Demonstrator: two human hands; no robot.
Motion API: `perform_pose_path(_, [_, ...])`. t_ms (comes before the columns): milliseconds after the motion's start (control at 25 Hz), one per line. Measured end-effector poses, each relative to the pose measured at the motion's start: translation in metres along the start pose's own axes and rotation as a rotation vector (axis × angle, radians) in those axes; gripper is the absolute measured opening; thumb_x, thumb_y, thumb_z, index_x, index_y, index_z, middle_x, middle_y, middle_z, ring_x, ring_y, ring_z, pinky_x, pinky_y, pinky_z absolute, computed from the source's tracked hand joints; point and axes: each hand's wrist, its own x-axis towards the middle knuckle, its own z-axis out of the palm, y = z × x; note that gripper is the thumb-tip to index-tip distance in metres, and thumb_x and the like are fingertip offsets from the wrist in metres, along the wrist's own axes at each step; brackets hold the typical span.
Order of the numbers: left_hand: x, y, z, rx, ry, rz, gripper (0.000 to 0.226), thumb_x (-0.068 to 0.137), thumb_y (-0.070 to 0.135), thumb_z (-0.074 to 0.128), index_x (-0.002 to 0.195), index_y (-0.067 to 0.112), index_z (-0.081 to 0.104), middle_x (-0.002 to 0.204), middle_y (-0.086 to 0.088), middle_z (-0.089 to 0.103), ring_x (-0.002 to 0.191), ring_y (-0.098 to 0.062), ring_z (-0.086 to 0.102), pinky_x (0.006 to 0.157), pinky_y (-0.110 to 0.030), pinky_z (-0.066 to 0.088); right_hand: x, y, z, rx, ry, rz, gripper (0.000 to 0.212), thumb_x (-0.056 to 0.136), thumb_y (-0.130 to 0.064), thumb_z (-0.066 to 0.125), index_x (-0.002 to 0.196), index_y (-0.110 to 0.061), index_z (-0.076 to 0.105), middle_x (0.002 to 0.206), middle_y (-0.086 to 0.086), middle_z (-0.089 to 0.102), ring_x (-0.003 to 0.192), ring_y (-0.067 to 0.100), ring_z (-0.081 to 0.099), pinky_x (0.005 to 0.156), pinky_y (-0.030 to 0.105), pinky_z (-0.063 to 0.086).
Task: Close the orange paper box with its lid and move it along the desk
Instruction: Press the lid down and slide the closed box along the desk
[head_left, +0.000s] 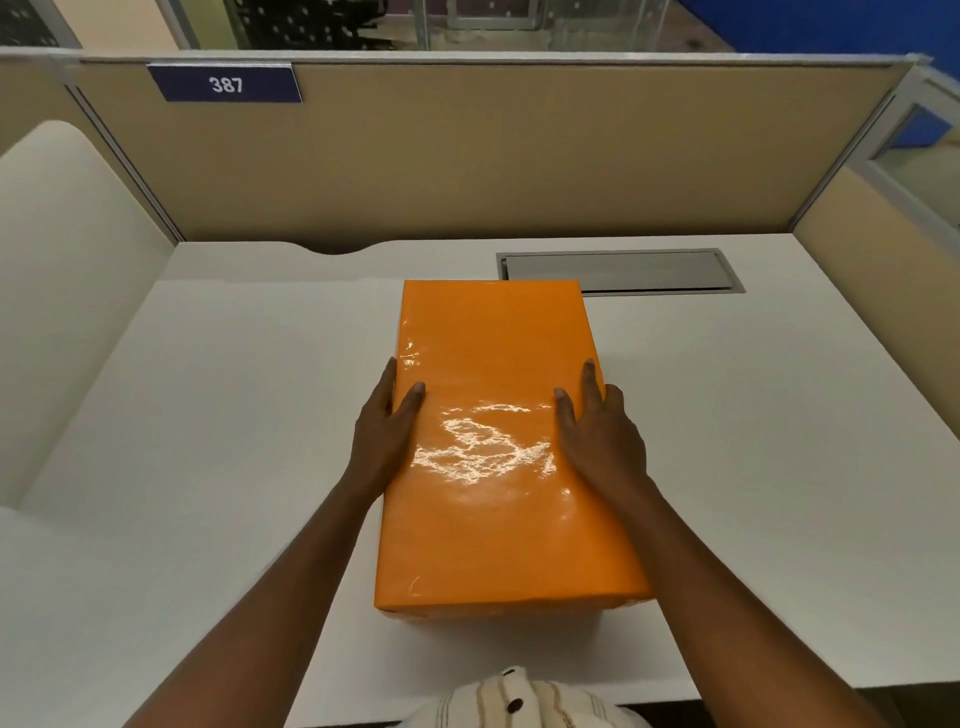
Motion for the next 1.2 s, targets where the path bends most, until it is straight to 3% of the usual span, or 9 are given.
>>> perform_pose_path(200, [0.005,-0.002,0.003,0.048,0.015,-0.018,0.061,0.093,0.048,0.044,0.148,0.032,0.022,0.147,-0.004,0.043,0.121,-0.029,0.054,0.099,-0.050,0.046,0.009,0.001,-0.001,-0.019,-0.038,-0.007,0.070,0.092,-0.061,0.025,0.151,-0.027,0.007,0.146,0.013,0.036,0.118,0.035,0.054,0.088,0.044,0.050])
perform_pose_path(360, [0.017,-0.002,0.002,0.198,0.038,0.000,0.067,0.092,0.049,0.043,0.149,0.027,0.015,0.153,-0.008,0.033,0.133,-0.033,0.040,0.106,-0.054,0.035,0.027,-0.003,-0.008,0.013,-0.035,0.023,0.073,0.089,-0.066,0.028,0.146,-0.022,0.020,0.143,0.016,0.041,0.121,0.038,0.050,0.092,0.050,0.046])
perform_pose_path(520, [0.049,0.015,0.002,0.238,0.081,0.094,0.061,0.095,0.050,0.035,0.149,0.031,0.014,0.157,-0.006,0.022,0.142,-0.030,0.025,0.112,-0.055,0.022,0.068,-0.020,-0.014,0.046,0.019,-0.043,0.070,0.092,-0.061,0.031,0.150,-0.026,0.013,0.160,0.008,0.013,0.138,0.041,0.029,0.105,0.058,0.032])
perform_pose_path(840, [0.090,0.024,0.010,0.264,-0.057,0.062,0.067,0.093,0.051,0.040,0.149,0.030,0.010,0.154,-0.006,0.032,0.132,-0.033,0.043,0.104,-0.049,0.037,0.128,-0.024,-0.008,0.101,-0.142,-0.188,0.073,0.093,-0.059,0.030,0.152,-0.022,0.005,0.162,-0.001,-0.005,0.142,0.038,0.024,0.109,0.054,0.028])
perform_pose_path(1200, [0.097,0.012,0.015,0.261,-0.011,0.072,0.071,0.090,0.053,0.045,0.149,0.031,0.011,0.152,-0.006,0.036,0.129,-0.032,0.046,0.103,-0.050,0.039,0.134,-0.017,0.010,0.105,-0.044,-0.210,0.073,0.093,-0.059,0.032,0.151,-0.021,0.012,0.162,0.001,0.002,0.138,0.033,0.035,0.106,0.048,0.036])
